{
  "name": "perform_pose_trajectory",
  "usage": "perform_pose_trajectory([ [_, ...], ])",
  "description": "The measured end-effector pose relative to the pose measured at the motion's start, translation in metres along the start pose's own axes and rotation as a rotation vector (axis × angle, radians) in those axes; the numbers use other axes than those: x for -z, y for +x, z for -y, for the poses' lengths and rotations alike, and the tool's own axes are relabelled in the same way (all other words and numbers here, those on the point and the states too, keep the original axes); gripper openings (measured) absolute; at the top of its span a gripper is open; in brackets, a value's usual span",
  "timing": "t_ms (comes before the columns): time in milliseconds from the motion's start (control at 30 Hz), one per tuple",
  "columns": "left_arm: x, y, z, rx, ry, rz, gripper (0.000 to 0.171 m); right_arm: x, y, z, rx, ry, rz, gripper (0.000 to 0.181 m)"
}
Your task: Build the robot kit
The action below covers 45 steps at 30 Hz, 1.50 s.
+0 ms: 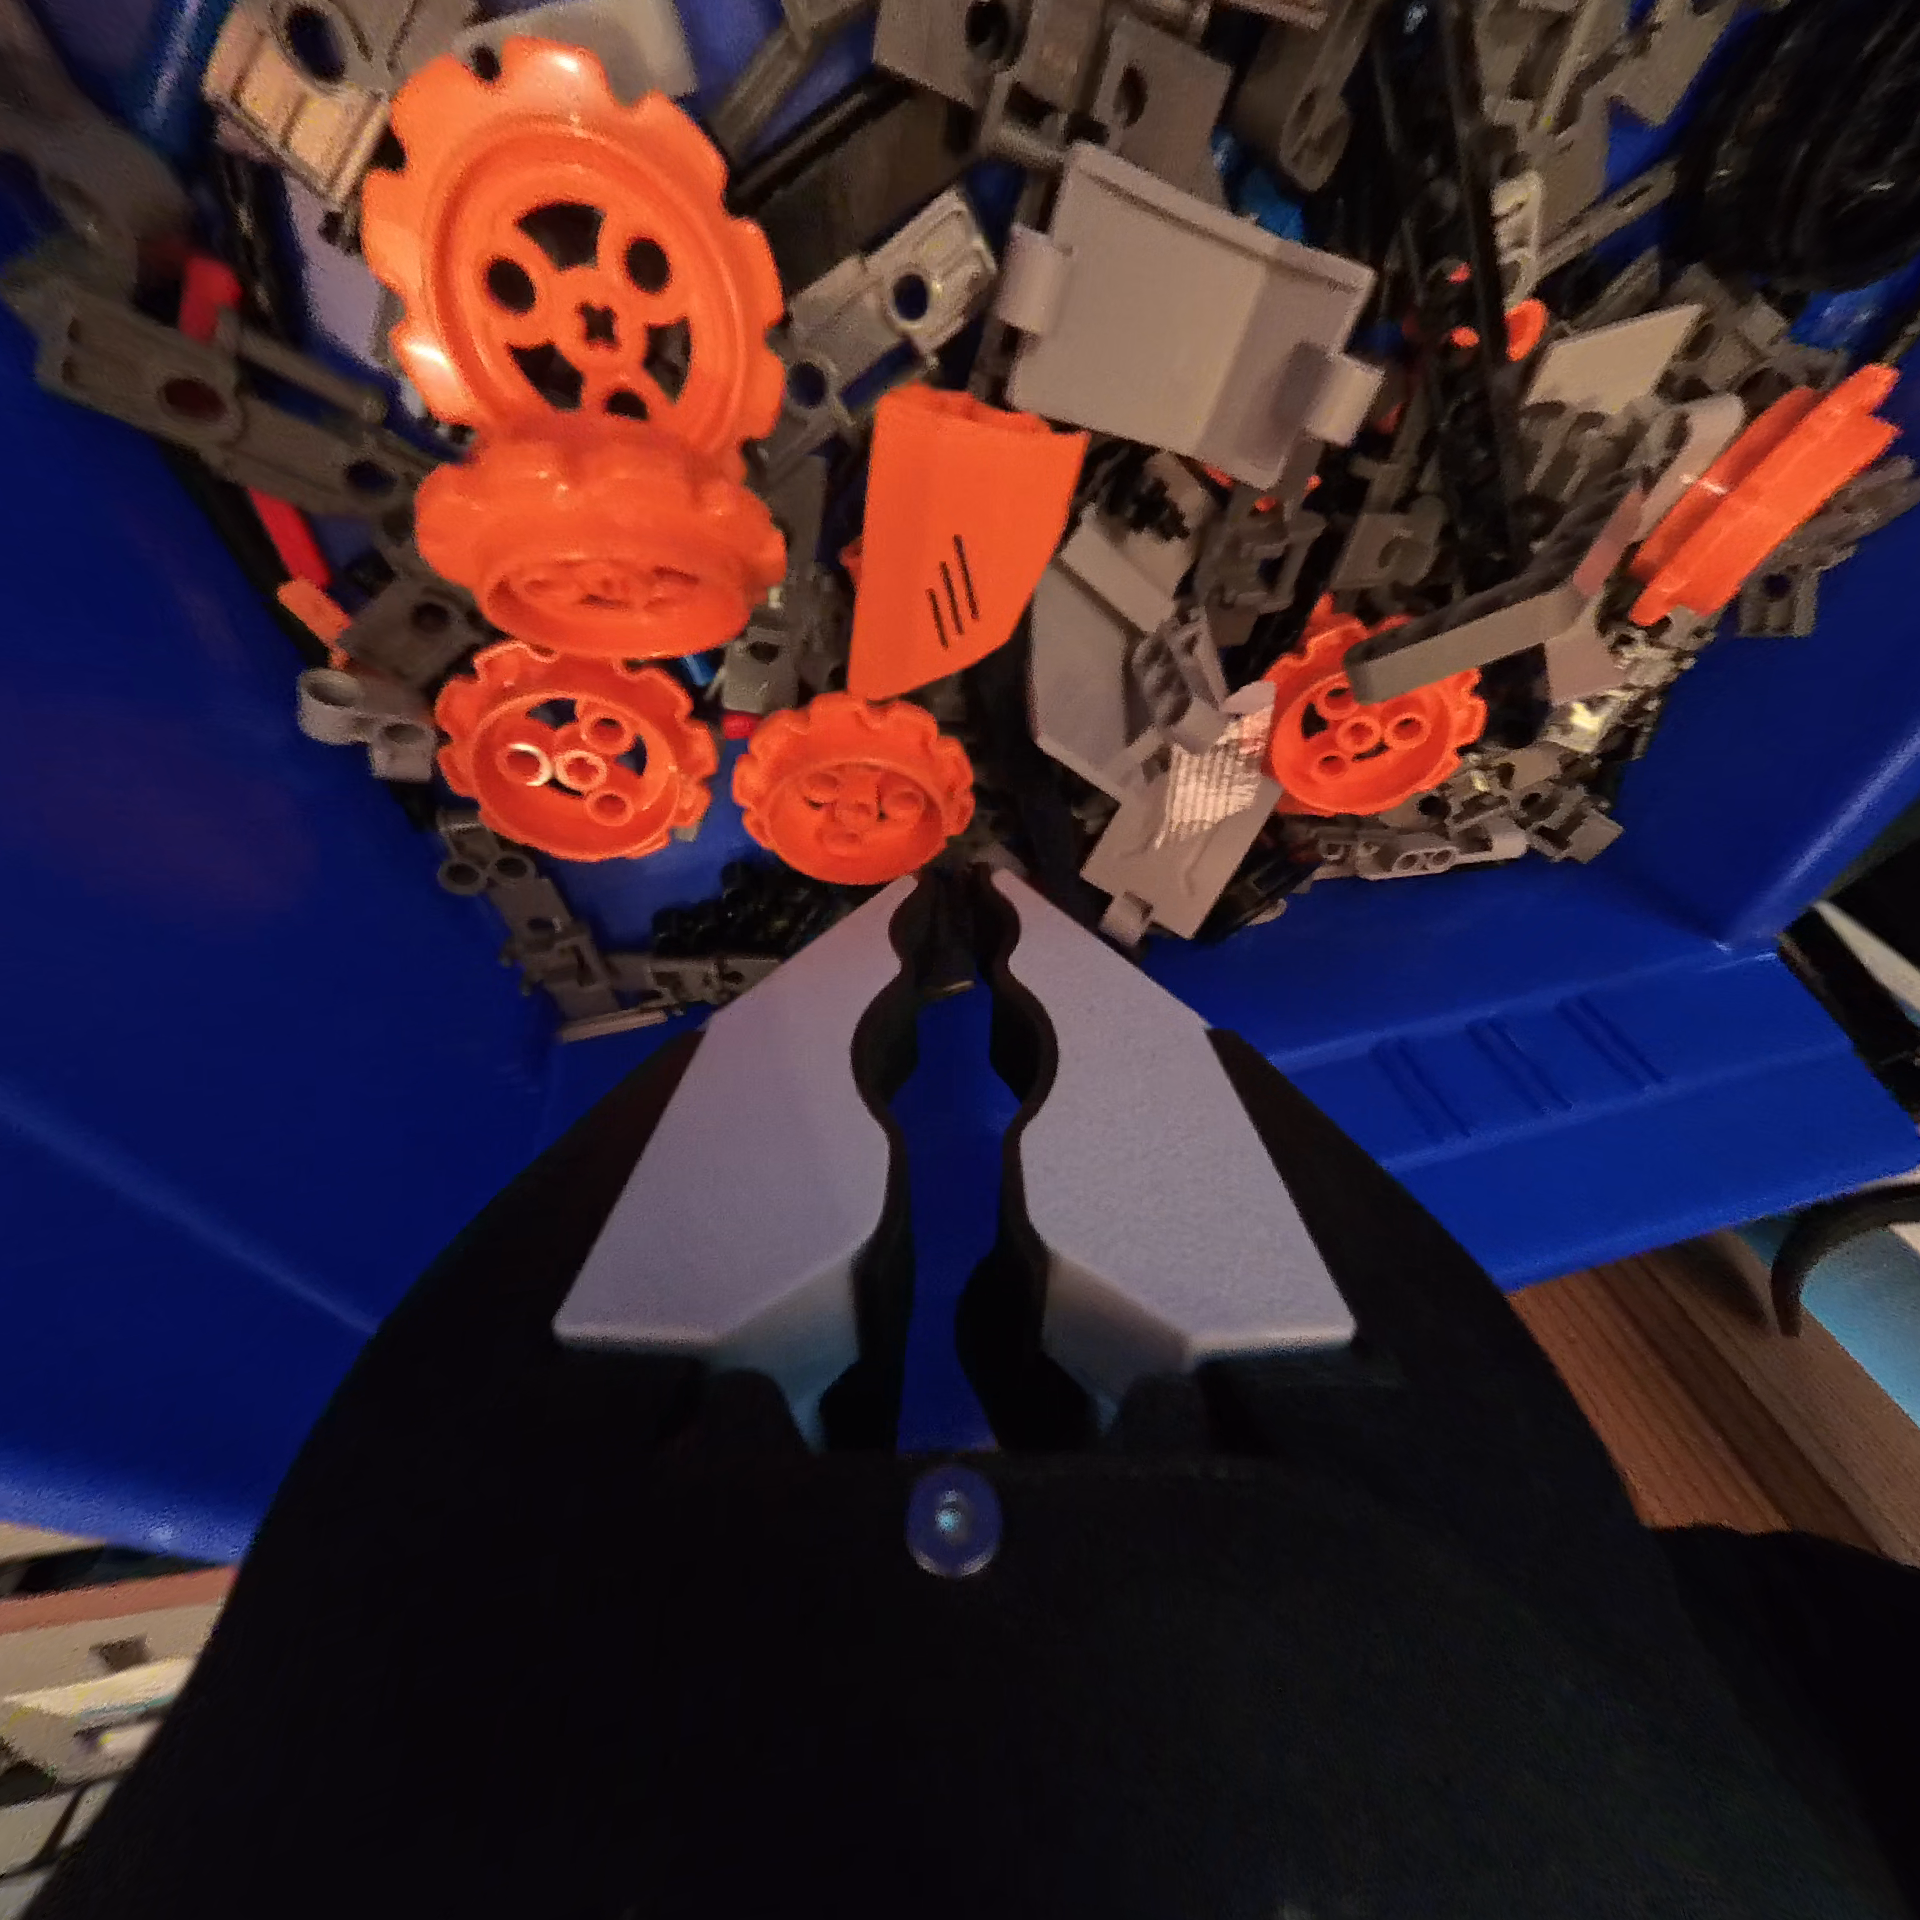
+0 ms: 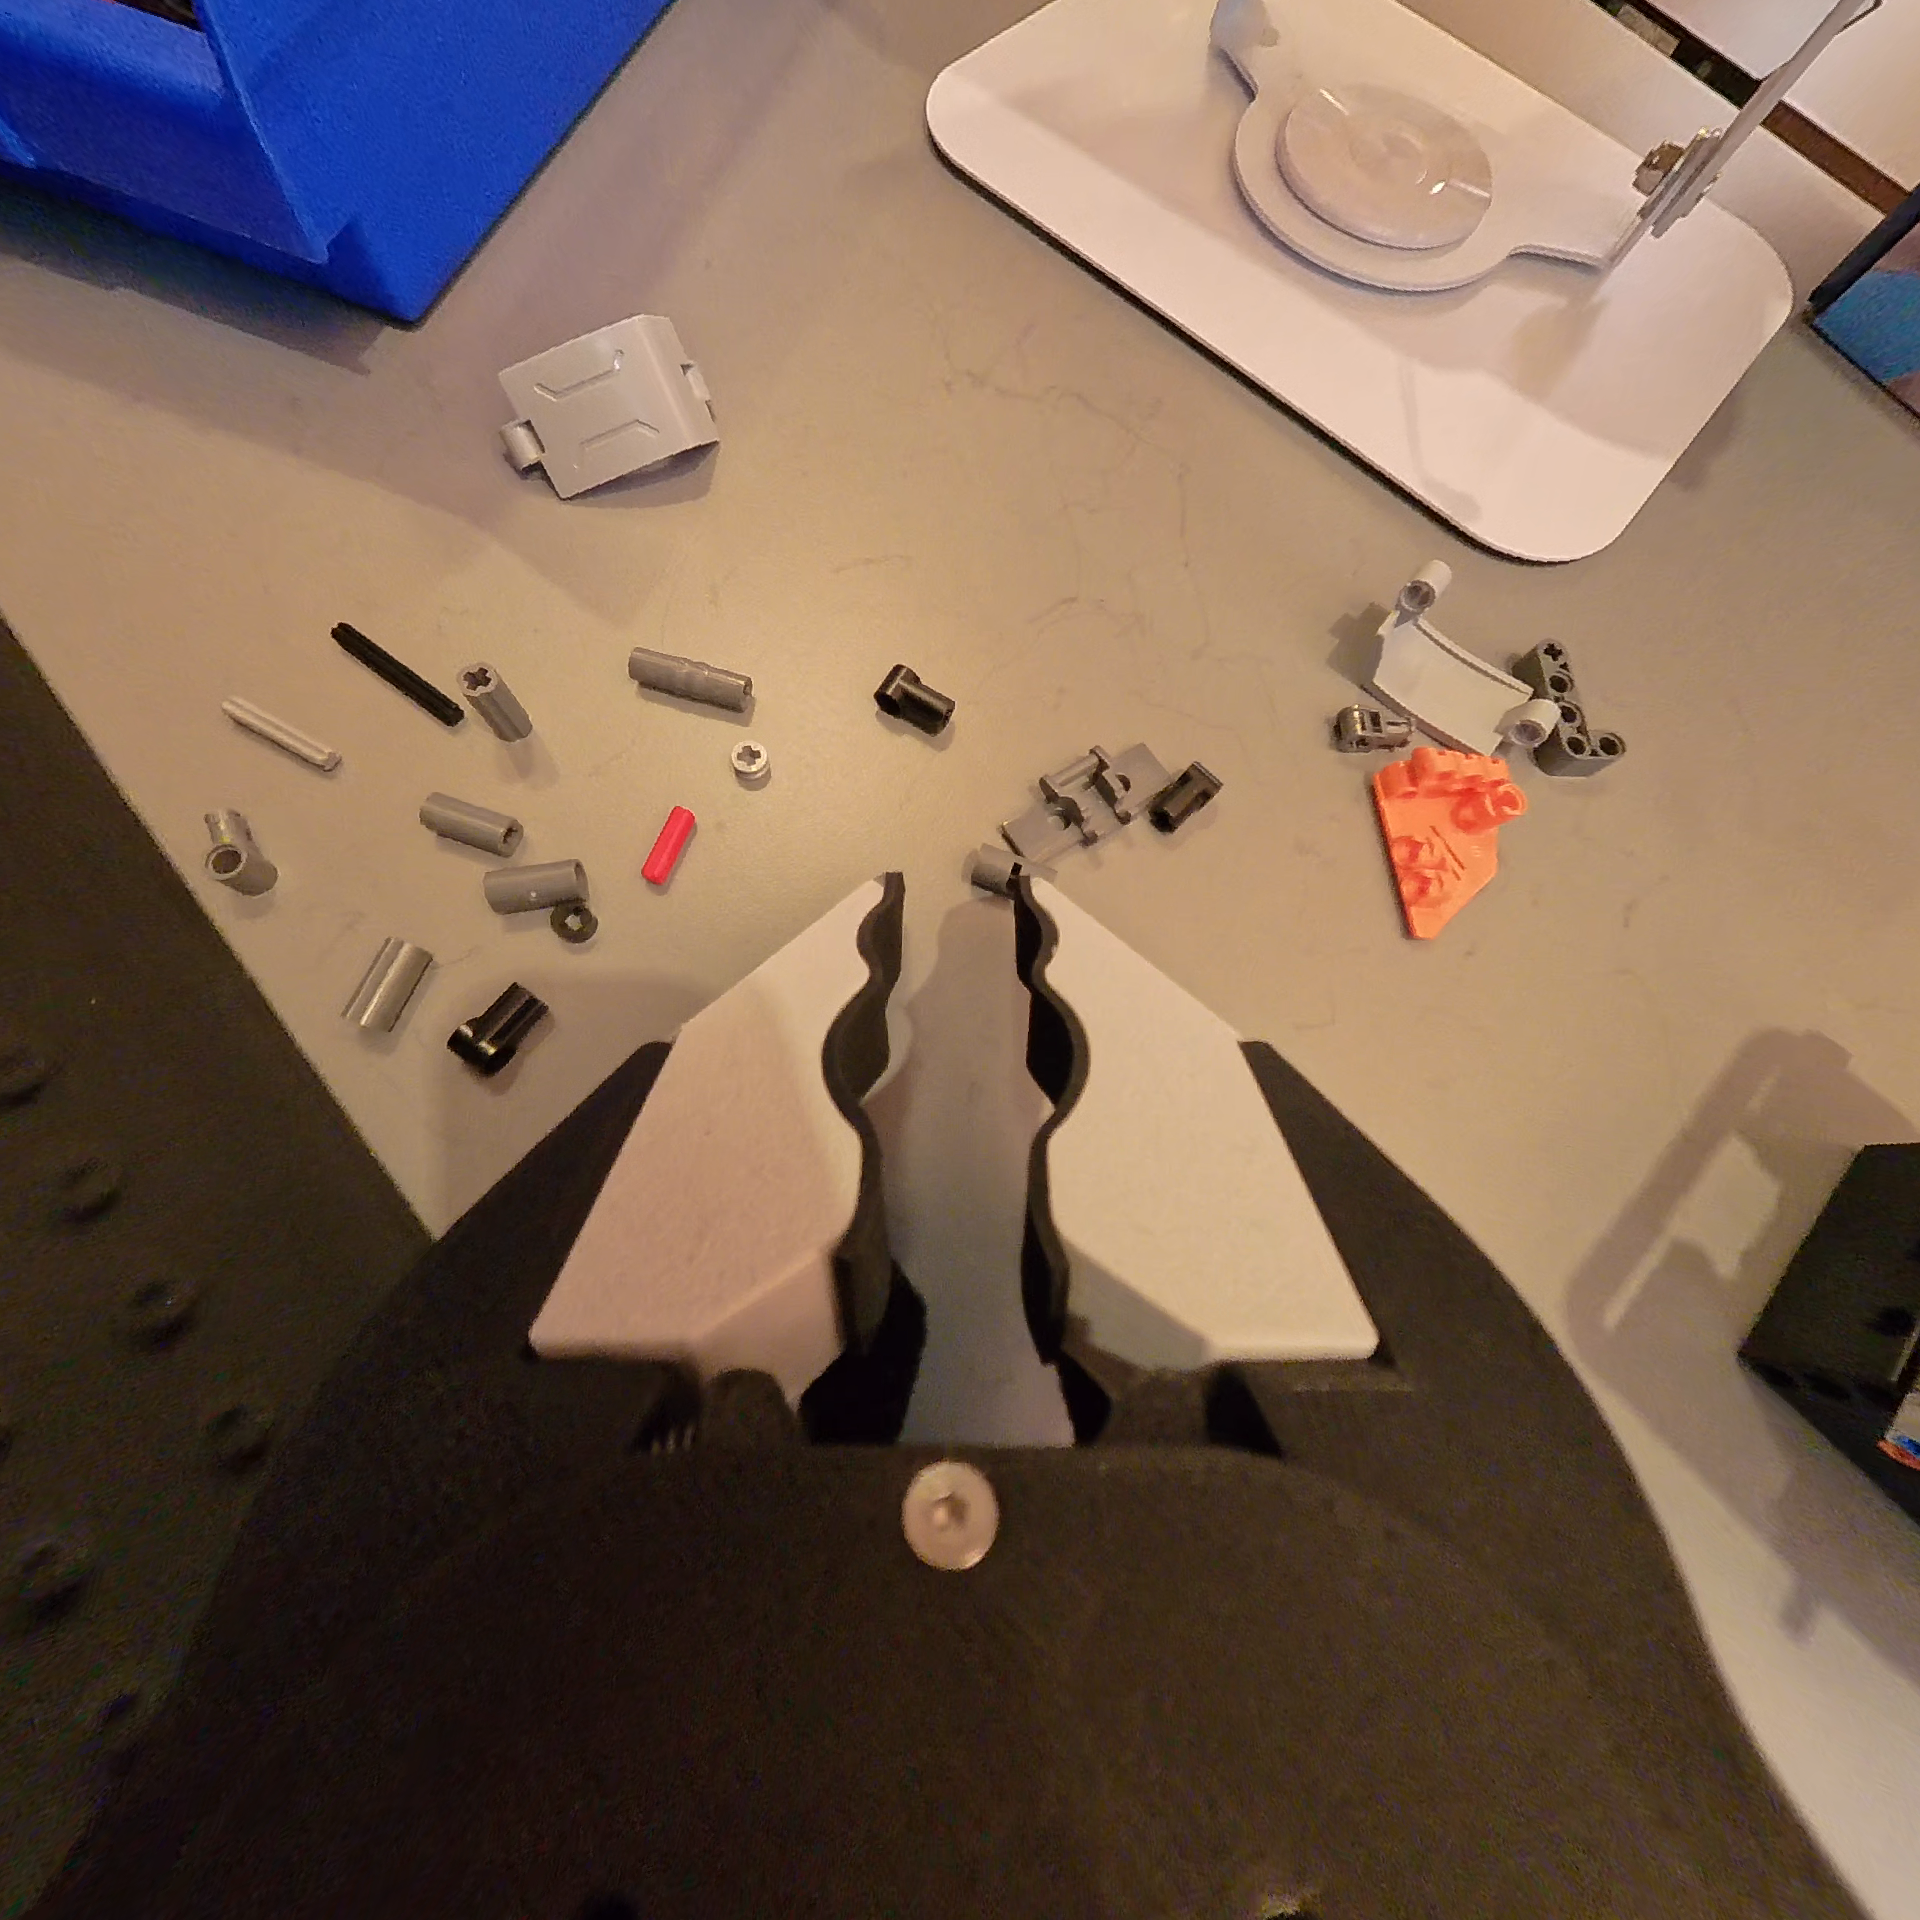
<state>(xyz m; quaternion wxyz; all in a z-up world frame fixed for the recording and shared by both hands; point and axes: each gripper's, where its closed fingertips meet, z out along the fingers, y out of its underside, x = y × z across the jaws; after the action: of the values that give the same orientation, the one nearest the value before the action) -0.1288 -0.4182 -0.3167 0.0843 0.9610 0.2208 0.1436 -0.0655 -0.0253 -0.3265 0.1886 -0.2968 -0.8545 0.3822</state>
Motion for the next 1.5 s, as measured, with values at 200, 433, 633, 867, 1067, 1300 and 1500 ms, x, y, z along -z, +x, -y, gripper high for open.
perform_pose_trajectory([
  [200,0.012,-0.014,0.021,-0.015,0.078,0.067,0.005,0.0,0.0,0.0,0.001,-0.002,-0.002,0.019],
  [433,0.027,-0.025,0.054,-0.05,0.172,0.111,0.006,0.0,0.0,-0.001,0.002,-0.004,-0.002,0.019],
  [633,0.04,-0.033,0.075,-0.063,0.271,0.171,0.002,0.0,0.0,0.0,0.001,-0.003,-0.001,0.018],
  [867,0.058,-0.04,0.058,-0.041,0.288,0.209,0.018,0.0,0.0,0.0,0.0,-0.002,0.0,0.019],
  [1067,0.072,-0.039,0.017,0.012,0.234,0.211,0.027,0.0,0.0,0.0,0.0,-0.002,0.0,0.019],
  [1300,0.085,-0.049,-0.018,0.091,0.235,0.257,0.026,0.0,0.0,0.0,0.001,-0.002,-0.002,0.019],
  [1500,0.054,-0.006,-0.021,0.016,0.122,0.088,0.037,-0.001,0.0,0.0,0.004,-0.003,-0.003,0.019],
])
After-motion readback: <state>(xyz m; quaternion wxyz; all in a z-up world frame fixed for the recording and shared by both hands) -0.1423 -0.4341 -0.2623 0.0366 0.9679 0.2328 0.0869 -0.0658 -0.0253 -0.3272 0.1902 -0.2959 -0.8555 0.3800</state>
